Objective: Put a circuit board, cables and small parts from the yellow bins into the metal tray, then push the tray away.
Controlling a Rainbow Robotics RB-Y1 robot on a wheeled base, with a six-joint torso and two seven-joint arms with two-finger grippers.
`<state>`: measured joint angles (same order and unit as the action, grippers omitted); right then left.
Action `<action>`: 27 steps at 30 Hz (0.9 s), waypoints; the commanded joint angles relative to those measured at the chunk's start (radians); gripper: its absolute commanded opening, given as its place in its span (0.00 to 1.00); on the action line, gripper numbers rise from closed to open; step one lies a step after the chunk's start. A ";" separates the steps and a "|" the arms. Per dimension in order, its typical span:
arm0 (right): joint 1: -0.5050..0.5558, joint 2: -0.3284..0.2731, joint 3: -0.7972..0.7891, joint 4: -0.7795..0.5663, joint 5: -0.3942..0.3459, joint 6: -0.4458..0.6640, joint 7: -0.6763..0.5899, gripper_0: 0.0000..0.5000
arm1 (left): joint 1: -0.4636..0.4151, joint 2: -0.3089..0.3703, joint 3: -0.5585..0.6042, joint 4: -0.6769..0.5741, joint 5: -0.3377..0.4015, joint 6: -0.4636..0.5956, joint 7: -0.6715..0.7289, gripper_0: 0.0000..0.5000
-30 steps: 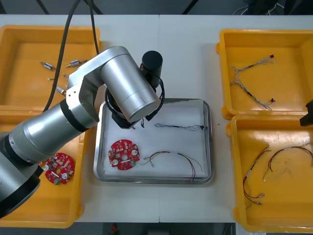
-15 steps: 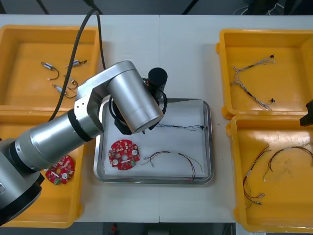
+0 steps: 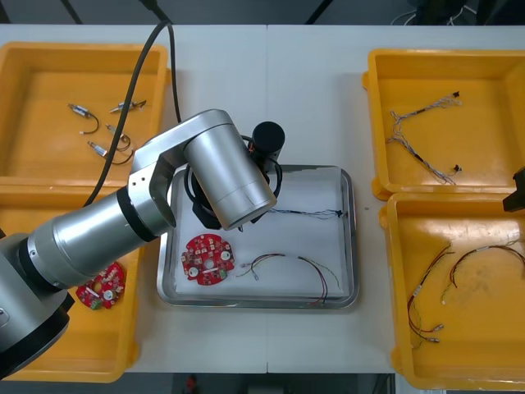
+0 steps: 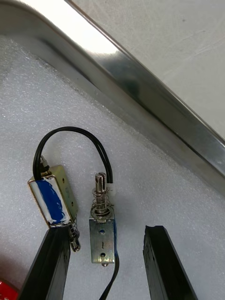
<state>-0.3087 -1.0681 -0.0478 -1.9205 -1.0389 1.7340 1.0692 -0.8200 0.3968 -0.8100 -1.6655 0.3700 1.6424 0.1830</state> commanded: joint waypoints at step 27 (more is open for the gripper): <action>-0.064 0.004 0.016 -0.063 -0.050 0.032 0.061 1.00 | 0.038 0.669 0.514 -0.433 0.761 0.232 -0.510 1.00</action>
<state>-0.3181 -1.0635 -0.0486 -1.9418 -1.0740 1.7427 1.0813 -0.8355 0.9550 -0.3851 -2.0692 1.0907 1.9085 -0.2987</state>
